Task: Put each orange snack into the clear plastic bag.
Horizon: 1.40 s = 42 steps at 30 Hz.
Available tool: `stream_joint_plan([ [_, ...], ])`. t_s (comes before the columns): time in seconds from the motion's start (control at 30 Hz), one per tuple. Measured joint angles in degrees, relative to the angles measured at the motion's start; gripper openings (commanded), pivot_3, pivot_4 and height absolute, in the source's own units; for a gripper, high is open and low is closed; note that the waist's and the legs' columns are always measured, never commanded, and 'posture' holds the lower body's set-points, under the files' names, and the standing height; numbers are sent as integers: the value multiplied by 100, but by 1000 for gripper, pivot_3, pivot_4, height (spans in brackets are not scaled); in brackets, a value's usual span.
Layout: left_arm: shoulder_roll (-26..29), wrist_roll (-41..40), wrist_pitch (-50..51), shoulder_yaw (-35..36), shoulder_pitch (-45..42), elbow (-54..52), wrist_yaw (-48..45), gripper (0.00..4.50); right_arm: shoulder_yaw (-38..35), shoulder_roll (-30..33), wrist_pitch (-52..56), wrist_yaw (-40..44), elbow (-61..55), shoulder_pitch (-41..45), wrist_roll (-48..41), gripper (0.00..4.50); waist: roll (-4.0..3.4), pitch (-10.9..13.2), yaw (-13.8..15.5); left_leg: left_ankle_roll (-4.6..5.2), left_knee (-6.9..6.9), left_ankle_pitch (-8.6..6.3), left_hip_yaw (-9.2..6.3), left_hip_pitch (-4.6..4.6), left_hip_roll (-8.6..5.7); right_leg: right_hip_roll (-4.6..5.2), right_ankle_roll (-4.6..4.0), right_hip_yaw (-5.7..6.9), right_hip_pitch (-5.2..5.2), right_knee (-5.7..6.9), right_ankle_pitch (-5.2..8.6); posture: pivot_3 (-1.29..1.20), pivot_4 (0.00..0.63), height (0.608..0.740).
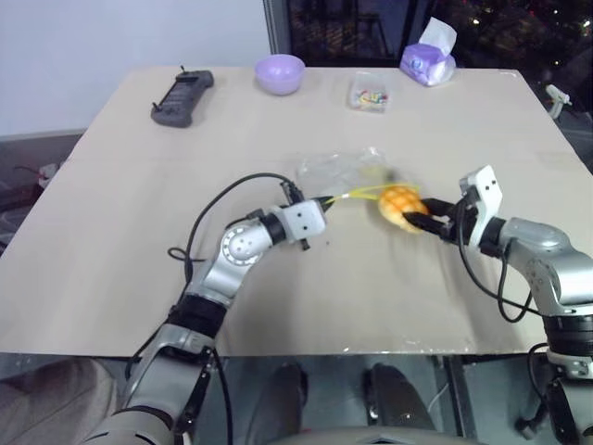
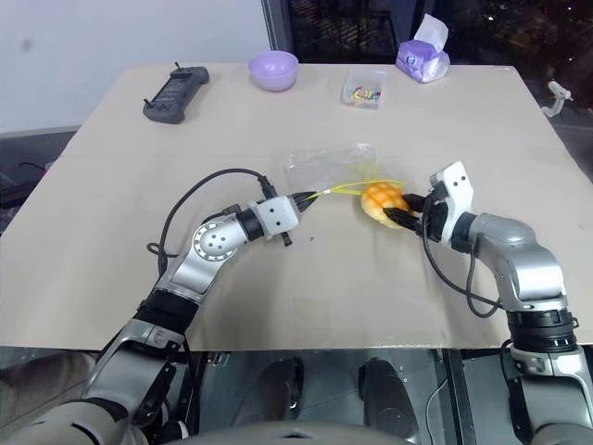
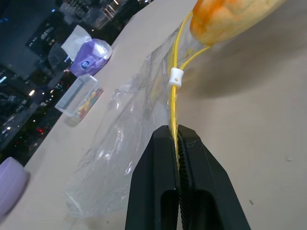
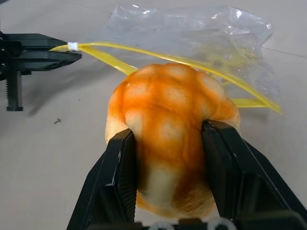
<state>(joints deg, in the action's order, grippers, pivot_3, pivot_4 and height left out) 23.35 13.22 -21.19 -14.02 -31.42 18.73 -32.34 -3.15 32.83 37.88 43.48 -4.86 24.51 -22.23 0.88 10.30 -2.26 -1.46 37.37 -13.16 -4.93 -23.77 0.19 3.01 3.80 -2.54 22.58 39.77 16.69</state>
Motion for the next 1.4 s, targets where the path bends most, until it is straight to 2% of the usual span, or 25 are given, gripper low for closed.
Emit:
stream_joint_plan([
  [0.33,-151,-176,-40,-183,101,-237,-361,0,-35,-485,72,-562,578,672,-23,2125,-1,1,8,0,0,0,0,-1,0,0,0,0,1,1,0,0,150,740],
  [0.57,-265,-178,-40,-234,83,-236,-405,0,5,-743,227,-700,587,915,-89,2125,-1,1,-6,0,-1,0,0,0,0,0,0,0,2,2,0,0,150,740],
  [0.87,-313,-178,-43,-234,63,-236,-409,0,771,-699,-122,-583,314,936,446,2125,-3,1,-10,0,-1,0,-1,-1,1,-1,0,0,3,2,0,0,150,740],
  [1.0,-364,-180,-43,-234,56,-236,-416,0,792,-936,-357,-1020,694,1077,762,2125,-3,1,-8,0,0,0,0,0,0,0,0,-1,3,3,0,0,150,740],
  [1.03,-403,-181,-43,-244,53,-236,-418,0,678,-1055,-357,-1205,847,1152,780,2668,-3,1,-6,-1,0,0,0,0,0,0,0,-1,4,4,0,0,150,740],
  [1.07,-420,-181,-43,-248,54,-236,-419,0,593,-1121,-354,-1306,915,1205,771,2843,-3,1,-6,-1,0,0,-1,-1,0,0,0,0,4,3,0,0,150,740],
  [1.1,-429,-181,-43,-255,53,-237,-420,0,477,-1187,-336,-1371,955,1252,726,3214,-3,1,-6,-1,-1,0,-1,-2,0,-1,0,0,5,2,0,0,150,740],
  [1.17,-434,-183,-43,-255,53,-237,-420,0,239,-1312,-252,-1377,941,1320,495,4249,-3,1,-7,0,-2,0,0,-2,0,0,-1,-1,5,0,0,0,150,740],
  [1.2,-434,-184,-43,-254,53,-237,-420,0,159,-1366,-161,-1358,917,1320,360,4392,-3,1,-8,0,-2,0,0,-2,0,0,-1,-1,5,0,0,0,150,740],
  [1.4,-439,-201,-43,-254,46,-237,-420,0,172,-1359,120,-1243,712,1292,119,4392,-3,2,-9,0,-2,0,0,-1,0,0,0,-1,5,2,0,0,150,740],
])
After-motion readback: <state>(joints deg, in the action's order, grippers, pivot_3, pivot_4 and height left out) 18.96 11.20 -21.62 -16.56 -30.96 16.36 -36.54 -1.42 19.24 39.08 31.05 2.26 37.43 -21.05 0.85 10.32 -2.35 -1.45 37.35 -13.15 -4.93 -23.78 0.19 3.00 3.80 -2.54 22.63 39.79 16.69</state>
